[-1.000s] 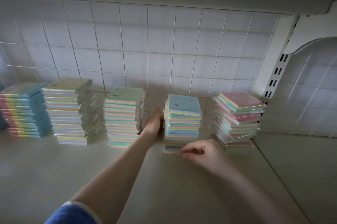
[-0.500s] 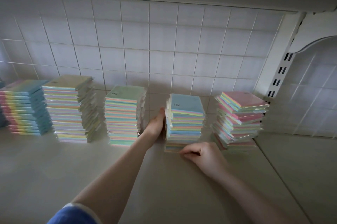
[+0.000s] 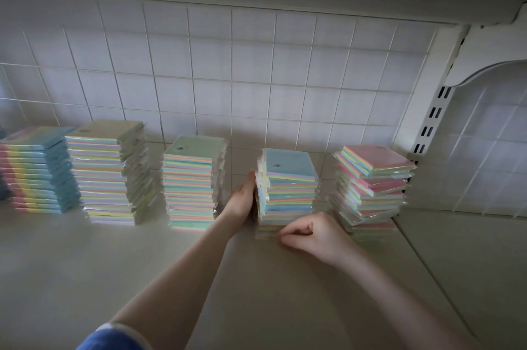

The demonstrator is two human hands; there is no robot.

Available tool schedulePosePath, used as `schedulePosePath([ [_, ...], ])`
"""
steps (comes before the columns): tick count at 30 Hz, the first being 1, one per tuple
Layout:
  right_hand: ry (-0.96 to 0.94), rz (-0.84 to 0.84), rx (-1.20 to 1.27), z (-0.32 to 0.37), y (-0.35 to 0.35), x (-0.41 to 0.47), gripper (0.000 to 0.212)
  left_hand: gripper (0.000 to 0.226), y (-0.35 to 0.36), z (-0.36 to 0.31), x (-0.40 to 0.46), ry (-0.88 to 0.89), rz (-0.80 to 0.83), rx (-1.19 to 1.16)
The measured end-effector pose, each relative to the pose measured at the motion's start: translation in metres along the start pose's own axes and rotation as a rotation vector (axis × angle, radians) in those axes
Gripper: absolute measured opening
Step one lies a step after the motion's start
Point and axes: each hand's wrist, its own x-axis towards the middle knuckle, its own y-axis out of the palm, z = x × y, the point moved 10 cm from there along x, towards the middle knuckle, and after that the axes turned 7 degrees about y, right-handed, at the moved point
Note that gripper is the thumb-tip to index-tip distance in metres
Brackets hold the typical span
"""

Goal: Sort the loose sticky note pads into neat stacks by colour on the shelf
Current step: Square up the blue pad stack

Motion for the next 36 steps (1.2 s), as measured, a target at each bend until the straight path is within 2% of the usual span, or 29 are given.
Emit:
schedulePosePath([
  [3,0.066,0.111,0.068,-0.004,0.002,0.005,0.013,0.059,0.000,-0.002,-0.001,0.017,0.017,0.006],
  [9,0.086,0.123,0.131,-0.007,0.003,0.008,0.019,0.060,0.000,0.002,0.001,0.018,0.043,-0.054],
  [12,0.039,0.128,0.056,-0.002,0.002,0.002,0.022,0.059,0.002,0.005,0.003,-0.004,0.038,-0.138],
  [14,-0.080,-0.005,-0.072,0.014,-0.010,-0.008,0.013,0.061,0.004,0.006,0.004,-0.027,0.044,-0.203],
  [18,-0.616,-0.667,-0.525,0.075,-0.051,-0.065,0.021,0.065,0.007,0.006,0.007,-0.061,0.046,-0.306],
  [20,-0.718,-0.845,-0.720,0.087,-0.050,-0.079,0.021,0.065,0.009,0.007,0.005,-0.090,0.072,-0.316],
  [23,-0.659,-0.817,-0.936,0.080,-0.042,-0.060,0.052,0.076,0.016,0.005,0.004,-0.119,0.114,-0.378],
  [25,-0.609,-0.782,-1.025,0.072,-0.035,-0.047,0.066,0.094,0.024,0.015,0.014,-0.139,0.161,-0.426],
  [26,-0.595,-0.774,-1.060,0.070,-0.034,-0.042,0.070,0.093,0.026,0.014,0.015,-0.141,0.172,-0.429],
  [30,-0.584,-0.770,-1.188,0.064,-0.027,-0.028,0.081,0.069,0.024,-0.011,0.006,-0.083,0.191,-0.427],
  [36,-0.605,-0.806,-1.193,0.067,-0.021,-0.020,0.077,0.063,0.029,-0.019,0.006,-0.022,0.274,-0.405],
])
